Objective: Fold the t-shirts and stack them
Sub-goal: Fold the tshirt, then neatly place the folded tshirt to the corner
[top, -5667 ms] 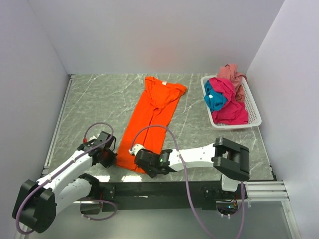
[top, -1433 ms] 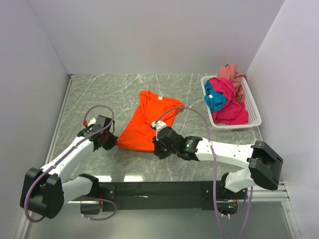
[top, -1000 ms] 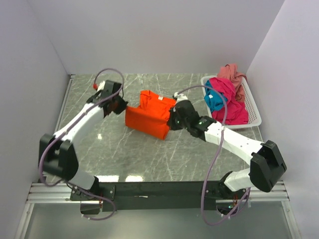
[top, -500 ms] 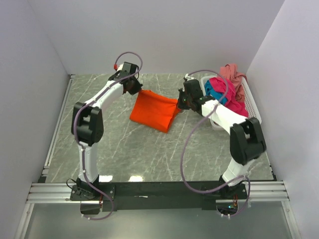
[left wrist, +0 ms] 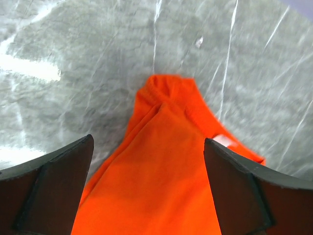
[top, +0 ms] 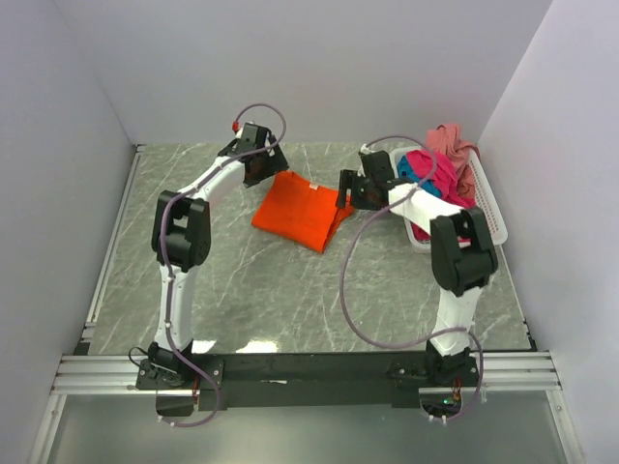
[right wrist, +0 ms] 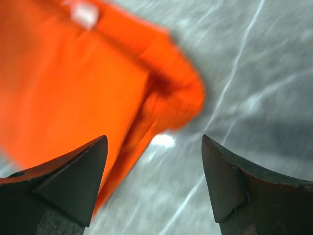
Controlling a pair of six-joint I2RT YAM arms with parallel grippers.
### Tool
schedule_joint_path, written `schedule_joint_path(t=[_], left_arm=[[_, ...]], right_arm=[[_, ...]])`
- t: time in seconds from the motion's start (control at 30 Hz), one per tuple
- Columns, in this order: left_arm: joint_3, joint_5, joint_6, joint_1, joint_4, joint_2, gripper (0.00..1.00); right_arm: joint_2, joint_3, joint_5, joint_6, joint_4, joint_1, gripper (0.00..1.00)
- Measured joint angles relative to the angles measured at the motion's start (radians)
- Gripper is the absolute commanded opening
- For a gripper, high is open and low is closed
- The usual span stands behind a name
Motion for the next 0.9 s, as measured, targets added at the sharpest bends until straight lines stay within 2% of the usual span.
schedule_joint_path(t=[0.33,0.43,0.57,0.77,0.83,0.9], left_arm=[[-0.158,0.073,0.206,0.006,0.013,-0.067,0.99],[-0.162,0.093,0.255,0.007,-0.014,-0.065,0.92],[-0.137,0.1,0.298,0.008,-0.056,-0.053,0.73],[-0.132,0.13,0.371,0.005,-0.065,-0.002,0.67],[-0.132,0.145,0.386,0.003,-0.064,-0.001,0.59],[-0.132,0.147,0.397,-0.003,-0.064,0.001,0.42]], right_arm=[[-0.325,-0.204,-0.09,0.005,0.039,0.076,0.84],[-0.355,-0.253,-0.087,0.008,0.024,0.085,0.84],[-0.377,-0.29,-0.055,0.008,-0.012,0.09,0.84],[-0.463,-0.329,-0.026,0.004,-0.046,0.091,0.84],[-0.494,-0.338,-0.014,0.002,-0.047,0.091,0.84],[-0.521,-0.348,0.003,0.0,-0.05,0.092,0.84]])
